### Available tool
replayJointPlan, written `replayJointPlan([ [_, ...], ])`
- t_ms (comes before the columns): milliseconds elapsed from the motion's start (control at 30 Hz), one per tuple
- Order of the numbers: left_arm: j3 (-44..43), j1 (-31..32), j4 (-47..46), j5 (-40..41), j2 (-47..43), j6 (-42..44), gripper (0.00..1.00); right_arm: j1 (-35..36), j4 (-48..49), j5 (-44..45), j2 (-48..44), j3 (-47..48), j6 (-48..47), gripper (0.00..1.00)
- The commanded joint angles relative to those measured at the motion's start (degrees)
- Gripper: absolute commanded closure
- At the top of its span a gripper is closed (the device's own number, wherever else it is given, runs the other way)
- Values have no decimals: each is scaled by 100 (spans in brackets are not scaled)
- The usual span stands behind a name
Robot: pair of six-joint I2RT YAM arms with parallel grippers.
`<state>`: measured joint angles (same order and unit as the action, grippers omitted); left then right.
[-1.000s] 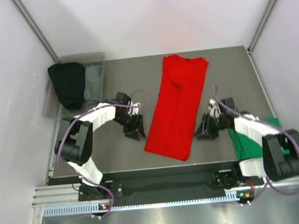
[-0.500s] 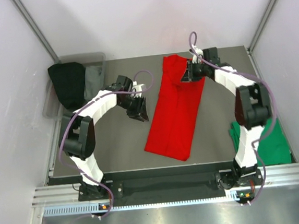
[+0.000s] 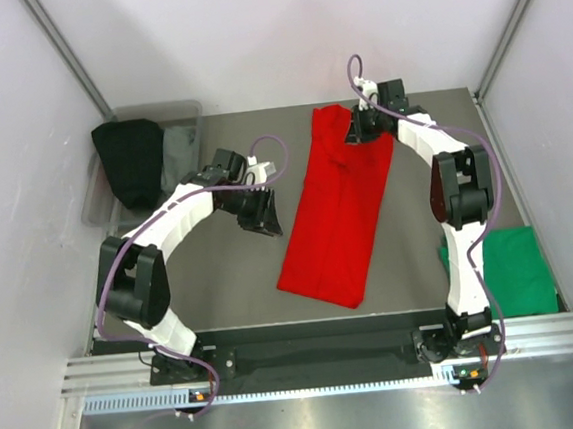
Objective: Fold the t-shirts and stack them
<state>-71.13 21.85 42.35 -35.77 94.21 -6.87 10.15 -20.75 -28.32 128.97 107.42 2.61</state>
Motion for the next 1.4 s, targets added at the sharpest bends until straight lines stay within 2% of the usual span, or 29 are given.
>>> replayJointPlan([
  [0, 47, -14, -174, -80, -193, 116, 60, 224, 19, -77, 225, 166, -121, 89],
  [633, 135, -14, -218, -9, -325, 160, 59, 804, 28, -403, 296, -63, 187, 89],
  [767, 144, -14, -244, -9, -369, 143, 59, 682, -112, -316, -80, 427, -40, 89],
  [900, 152, -14, -253, -9, -395, 142, 59, 497, -148, -201, -249, 447, -147, 89],
  [1200, 161, -14, -288, -35, -413, 116, 59, 22, -78, -139, -539, -352, -209, 89],
  [1367, 170, -14, -306, -36, -422, 107, 59, -40, -78, -157, -408, -371, -217, 89],
])
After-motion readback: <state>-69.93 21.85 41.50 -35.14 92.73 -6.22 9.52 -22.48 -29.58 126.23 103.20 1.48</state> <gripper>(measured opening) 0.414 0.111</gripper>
